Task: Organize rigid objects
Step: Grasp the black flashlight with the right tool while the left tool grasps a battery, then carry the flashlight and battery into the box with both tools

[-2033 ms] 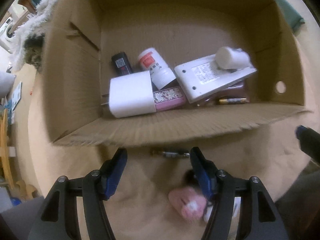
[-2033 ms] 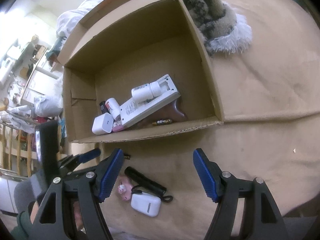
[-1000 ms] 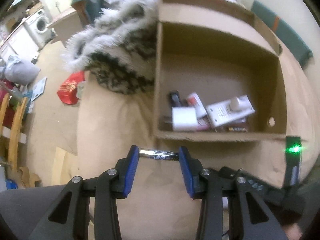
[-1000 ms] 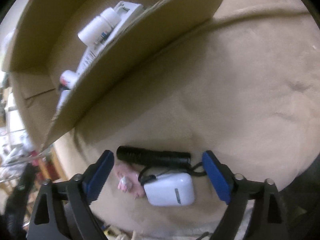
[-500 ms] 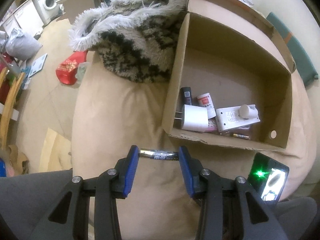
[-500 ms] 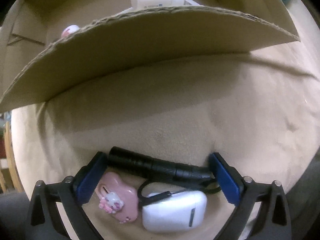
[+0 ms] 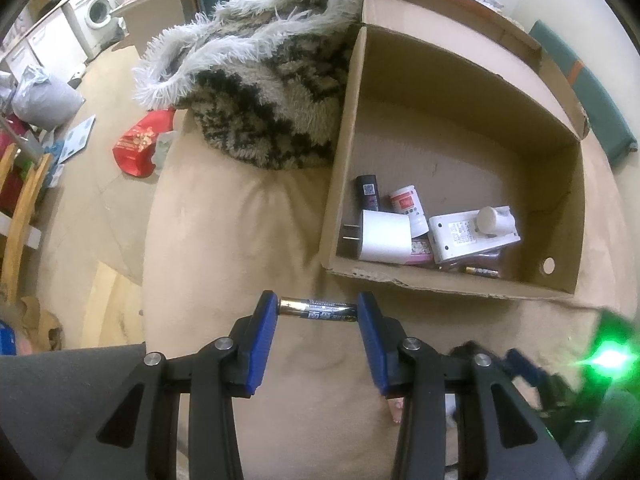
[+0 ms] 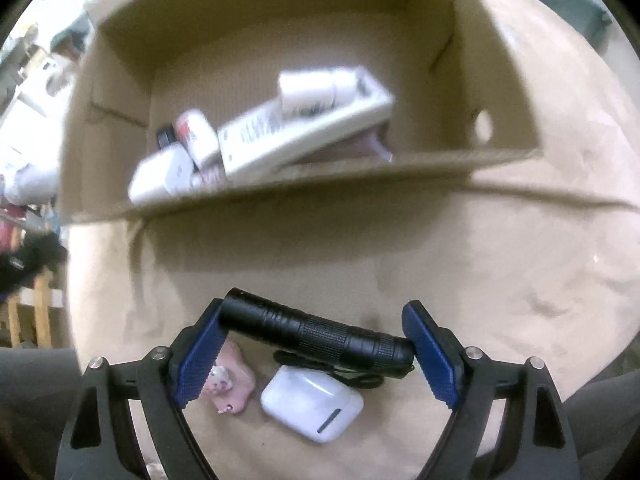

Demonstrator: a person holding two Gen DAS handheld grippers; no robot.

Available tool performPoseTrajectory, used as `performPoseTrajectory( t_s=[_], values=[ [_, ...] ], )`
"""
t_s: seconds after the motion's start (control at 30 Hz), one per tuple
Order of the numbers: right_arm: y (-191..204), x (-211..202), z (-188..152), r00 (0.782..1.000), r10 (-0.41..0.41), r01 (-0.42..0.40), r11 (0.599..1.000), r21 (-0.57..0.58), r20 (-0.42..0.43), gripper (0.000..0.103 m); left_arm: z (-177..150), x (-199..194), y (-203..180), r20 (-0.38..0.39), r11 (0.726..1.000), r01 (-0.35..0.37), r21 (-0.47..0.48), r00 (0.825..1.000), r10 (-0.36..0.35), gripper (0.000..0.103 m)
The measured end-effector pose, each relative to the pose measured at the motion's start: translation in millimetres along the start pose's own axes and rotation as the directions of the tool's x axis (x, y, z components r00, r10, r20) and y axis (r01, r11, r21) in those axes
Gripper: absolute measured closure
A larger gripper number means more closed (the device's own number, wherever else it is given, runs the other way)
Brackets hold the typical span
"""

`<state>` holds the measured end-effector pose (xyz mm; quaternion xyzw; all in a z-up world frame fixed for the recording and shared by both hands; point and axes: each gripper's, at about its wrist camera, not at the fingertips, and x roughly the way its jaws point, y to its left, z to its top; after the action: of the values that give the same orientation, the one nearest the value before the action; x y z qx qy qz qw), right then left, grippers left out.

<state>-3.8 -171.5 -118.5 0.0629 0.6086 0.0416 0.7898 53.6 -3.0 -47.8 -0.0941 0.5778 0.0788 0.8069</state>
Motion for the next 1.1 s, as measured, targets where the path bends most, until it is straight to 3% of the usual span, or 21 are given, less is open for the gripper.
performPoseTrajectory(
  t_s=[0.17, 0.5, 0.83, 1.1],
  values=[
    [-9, -37, 7, 0.991, 0.114, -0.115, 0.993, 0.001, 0.068, 0.01, -1, 0, -2, 0.01, 1.0, -0.008, 0.01, 1.0, 0.008, 0.065],
    [-14, -116, 66, 0.936, 0.286, -0.268, 0.957, -0.114, 0.207, 0.01, 4, -18, -12, 0.051, 0.999, 0.032, 0.03, 0.998, -0.033, 0.065],
    [1, -115, 110, 0.907, 0.347, -0.3, 0.931, -0.209, 0.239, 0.01, 39, -41, -34, 0.117, 0.998, 0.023, 0.065, 0.993, -0.03, 0.065],
    [-9, -108, 146, 0.852, 0.448, -0.405, 0.892, -0.204, 0.271, 0.01, 63, -23, -56, 0.11, 0.995, 0.041, 0.094, 0.993, -0.052, 0.065]
  ],
)
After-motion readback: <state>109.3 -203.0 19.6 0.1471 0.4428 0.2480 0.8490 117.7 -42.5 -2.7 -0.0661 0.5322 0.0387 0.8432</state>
